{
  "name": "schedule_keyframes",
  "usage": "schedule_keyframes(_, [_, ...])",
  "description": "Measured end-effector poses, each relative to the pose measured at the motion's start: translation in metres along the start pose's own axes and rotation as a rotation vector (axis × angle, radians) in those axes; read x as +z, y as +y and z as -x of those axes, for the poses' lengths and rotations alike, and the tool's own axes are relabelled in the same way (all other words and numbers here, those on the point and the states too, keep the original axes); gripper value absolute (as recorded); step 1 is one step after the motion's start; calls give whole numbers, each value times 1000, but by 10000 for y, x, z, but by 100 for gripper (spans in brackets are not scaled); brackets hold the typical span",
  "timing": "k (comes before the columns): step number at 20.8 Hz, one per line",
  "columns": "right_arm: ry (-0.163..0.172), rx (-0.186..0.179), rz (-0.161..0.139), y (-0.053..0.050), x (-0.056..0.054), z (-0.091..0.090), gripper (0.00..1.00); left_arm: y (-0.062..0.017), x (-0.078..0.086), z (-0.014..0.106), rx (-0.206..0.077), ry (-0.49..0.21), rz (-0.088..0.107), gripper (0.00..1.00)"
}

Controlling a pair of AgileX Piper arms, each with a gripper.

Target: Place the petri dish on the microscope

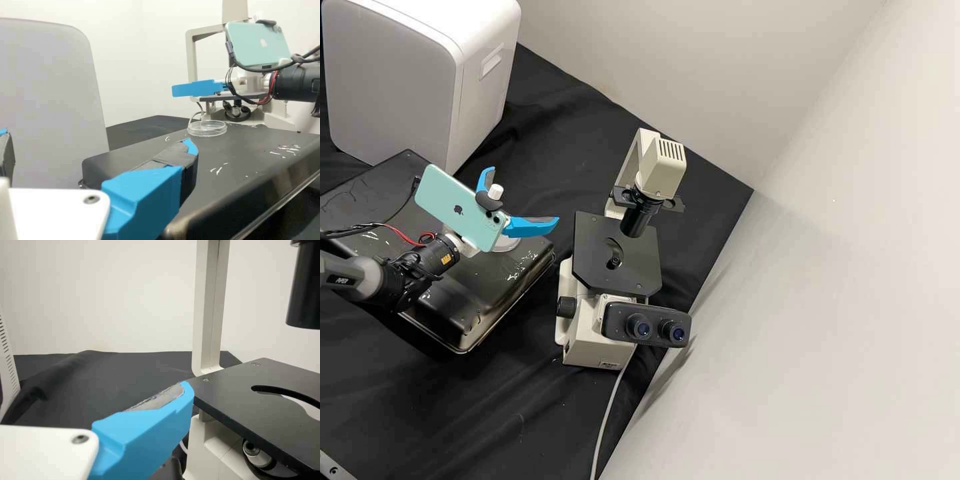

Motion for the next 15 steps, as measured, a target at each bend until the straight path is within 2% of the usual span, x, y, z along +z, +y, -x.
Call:
schedule_keyframes(3, [0,0,0,0,0,0,100,0,6,-1,1,2,5,100])
schedule_keyframes(7, [2,2,0,2,-2,0,100,1,-2,-1,3,11,-6,100])
schedule_keyframes(9, [0,0,0,-5,6,9,100,2,-4,-1,3,13,-5,100])
schedule_keyframes(12, [2,6,1,-43,63,102,100,2,-4,-1,3,13,-5,100])
schedule_keyframes(15, [-11,0,3,-106,154,243,100,2,-4,-1,3,13,-5,100])
